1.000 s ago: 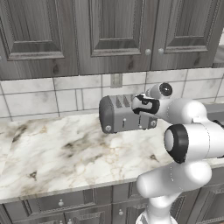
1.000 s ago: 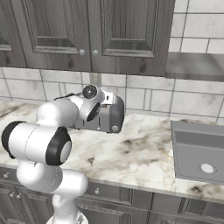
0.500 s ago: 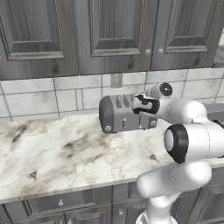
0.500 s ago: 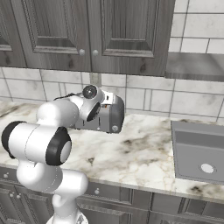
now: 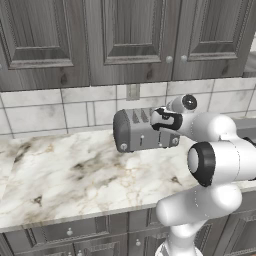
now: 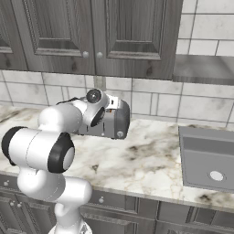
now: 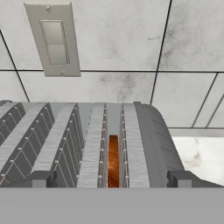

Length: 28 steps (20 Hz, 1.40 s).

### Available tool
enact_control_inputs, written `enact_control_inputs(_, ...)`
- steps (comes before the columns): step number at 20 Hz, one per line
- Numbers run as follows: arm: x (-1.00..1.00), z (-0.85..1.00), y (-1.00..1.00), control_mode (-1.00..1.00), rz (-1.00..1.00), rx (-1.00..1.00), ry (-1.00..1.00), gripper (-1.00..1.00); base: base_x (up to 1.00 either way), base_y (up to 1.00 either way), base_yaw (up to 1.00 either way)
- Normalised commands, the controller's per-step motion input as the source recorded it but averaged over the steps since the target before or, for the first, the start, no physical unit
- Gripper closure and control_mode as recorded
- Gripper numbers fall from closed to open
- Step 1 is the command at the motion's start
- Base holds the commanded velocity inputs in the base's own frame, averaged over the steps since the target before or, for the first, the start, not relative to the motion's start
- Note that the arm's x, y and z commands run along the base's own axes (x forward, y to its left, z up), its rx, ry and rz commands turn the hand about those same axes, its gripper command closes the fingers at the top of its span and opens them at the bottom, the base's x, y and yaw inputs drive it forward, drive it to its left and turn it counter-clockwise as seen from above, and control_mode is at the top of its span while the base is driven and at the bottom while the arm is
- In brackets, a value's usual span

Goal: Start the toaster. Once the lever pops up, take the bread to the plate on the dining counter.

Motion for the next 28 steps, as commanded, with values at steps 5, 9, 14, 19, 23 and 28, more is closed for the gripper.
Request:
enact_control_inputs(5,0.00,0.00,0.00,-1.00,0.00,0.00,0.00,-1.00,0.00,0.00,0.00)
enact_control_inputs(9,0.00,0.00,0.00,-1.00,0.00,0.00,0.00,-1.00,0.00,0.00,0.00)
enact_control_inputs(14,0.00,0.00,0.00,-1.00,0.00,0.00,0.00,-1.00,0.00,0.00,0.00)
enact_control_inputs(19,0.00,0.00,0.00,-1.00,0.00,0.00,0.00,-1.00,0.00,0.00,0.00)
enact_control_inputs(23,0.00,0.00,0.00,-1.00,0.00,0.00,0.00,-1.00,0.00,0.00,0.00)
enact_control_inputs(28,0.00,0.00,0.00,-1.00,0.00,0.00,0.00,-1.00,0.00,0.00,0.00)
